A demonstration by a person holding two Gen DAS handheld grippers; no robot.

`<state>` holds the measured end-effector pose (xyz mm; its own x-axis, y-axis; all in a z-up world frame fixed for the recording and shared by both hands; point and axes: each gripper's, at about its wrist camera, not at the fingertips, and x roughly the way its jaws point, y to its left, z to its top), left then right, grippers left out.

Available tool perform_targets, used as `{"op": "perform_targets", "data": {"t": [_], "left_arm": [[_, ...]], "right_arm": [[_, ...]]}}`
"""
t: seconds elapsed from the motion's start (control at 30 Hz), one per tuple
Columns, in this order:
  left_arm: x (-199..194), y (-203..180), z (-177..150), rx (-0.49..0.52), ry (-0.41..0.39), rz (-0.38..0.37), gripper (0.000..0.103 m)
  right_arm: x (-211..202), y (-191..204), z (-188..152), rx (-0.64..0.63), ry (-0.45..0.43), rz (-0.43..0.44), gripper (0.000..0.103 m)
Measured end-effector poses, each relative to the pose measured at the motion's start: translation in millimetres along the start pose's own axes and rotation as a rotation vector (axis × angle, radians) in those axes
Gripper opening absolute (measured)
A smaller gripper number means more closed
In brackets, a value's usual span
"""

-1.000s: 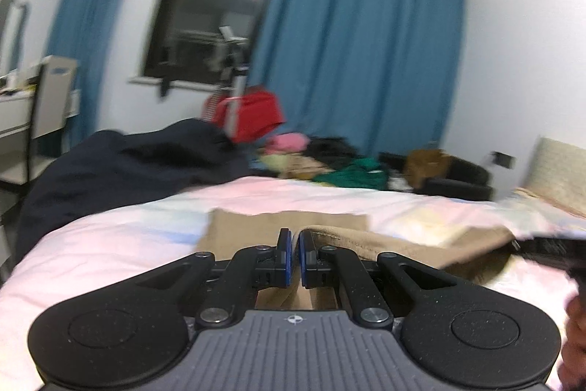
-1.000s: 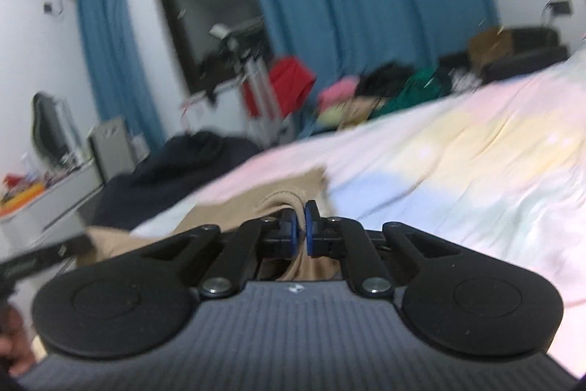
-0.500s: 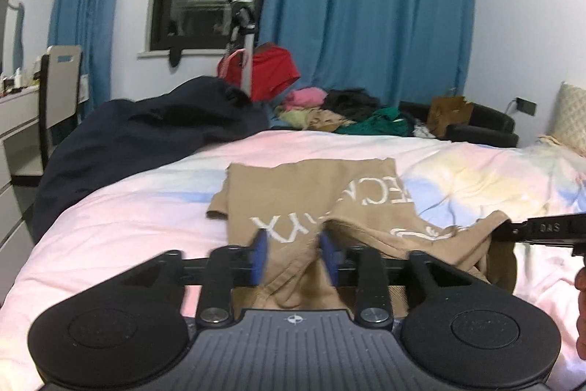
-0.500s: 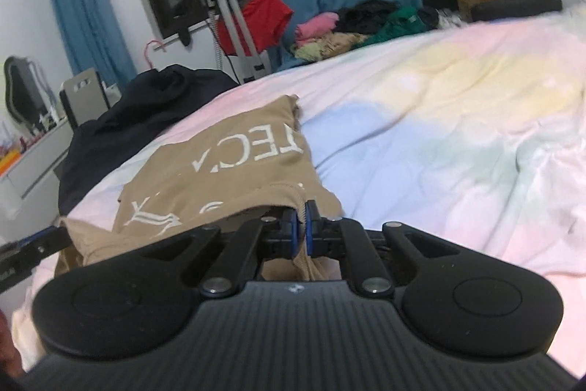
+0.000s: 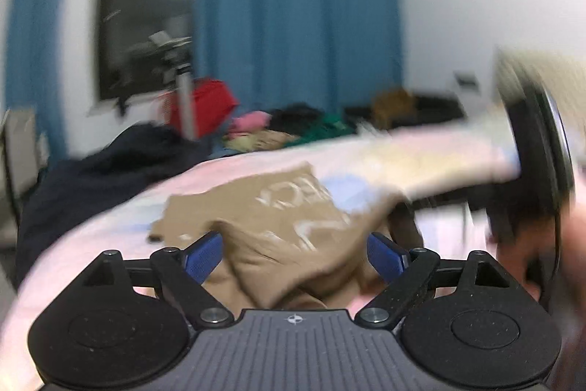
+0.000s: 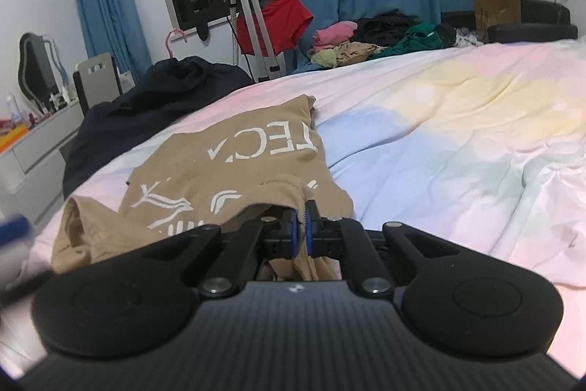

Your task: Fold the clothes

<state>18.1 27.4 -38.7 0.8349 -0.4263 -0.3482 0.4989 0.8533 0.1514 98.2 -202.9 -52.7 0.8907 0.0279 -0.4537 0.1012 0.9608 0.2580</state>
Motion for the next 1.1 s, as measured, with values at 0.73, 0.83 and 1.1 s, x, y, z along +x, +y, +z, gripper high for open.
{"op": "perform_targets", "data": {"t": [0.73,0.83,1.1], "left_arm": [[35.3,8.5,4.4,0.012,-0.055,0.509,0.089],[35.9,8.9,-2.4,0.026,-0.049,0.503,0.089],[39.6,12.4,-11.5,0.011,-0.017,0.476,0.089]], "right_arm": [[25.1,2.4,-45.5,-0.19,0.056,-0.08,0.079],[37.3,-0.3,-56.4,-0.21,0.054,-0.079,0.083],[44.8,-0.4,-69.7,-0.22,0.054,-0.08,0.085]]}}
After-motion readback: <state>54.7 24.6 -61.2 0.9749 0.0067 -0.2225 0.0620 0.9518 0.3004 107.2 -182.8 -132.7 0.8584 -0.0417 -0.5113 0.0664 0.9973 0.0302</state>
